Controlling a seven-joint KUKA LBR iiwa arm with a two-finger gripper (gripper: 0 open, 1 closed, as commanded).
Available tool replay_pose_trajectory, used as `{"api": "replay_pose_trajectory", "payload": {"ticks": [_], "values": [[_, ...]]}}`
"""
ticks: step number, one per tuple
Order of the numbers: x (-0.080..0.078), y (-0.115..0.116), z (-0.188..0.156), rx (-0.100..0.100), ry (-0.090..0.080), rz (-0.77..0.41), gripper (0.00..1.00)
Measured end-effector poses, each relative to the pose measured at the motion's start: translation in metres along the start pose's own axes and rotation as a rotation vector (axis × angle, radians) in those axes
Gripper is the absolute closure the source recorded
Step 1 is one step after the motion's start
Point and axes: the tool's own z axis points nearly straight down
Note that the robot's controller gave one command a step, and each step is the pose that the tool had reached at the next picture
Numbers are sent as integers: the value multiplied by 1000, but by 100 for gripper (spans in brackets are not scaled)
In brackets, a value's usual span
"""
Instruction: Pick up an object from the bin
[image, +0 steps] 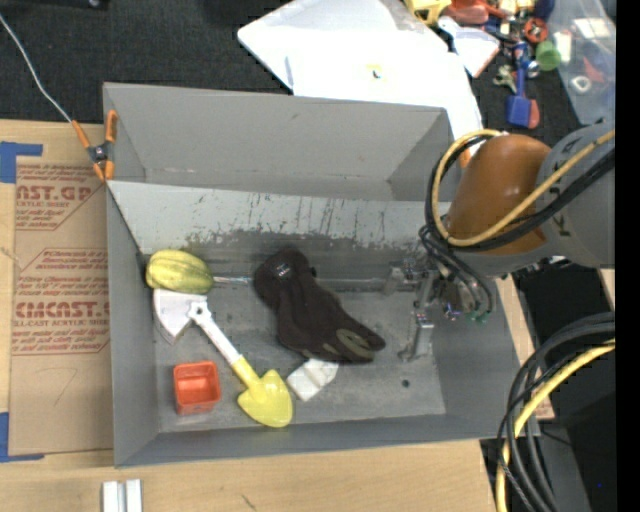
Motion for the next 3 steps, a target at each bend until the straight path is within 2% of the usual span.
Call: {"api": "replay_pose_trajectory", "payload": {"ticks": [1,2,3], "values": [[-2,0,-5,1,-7,-1,0],[2,71,29,0,-3,-115,0],[-1,57,63,2,-8,-256,100]]}}
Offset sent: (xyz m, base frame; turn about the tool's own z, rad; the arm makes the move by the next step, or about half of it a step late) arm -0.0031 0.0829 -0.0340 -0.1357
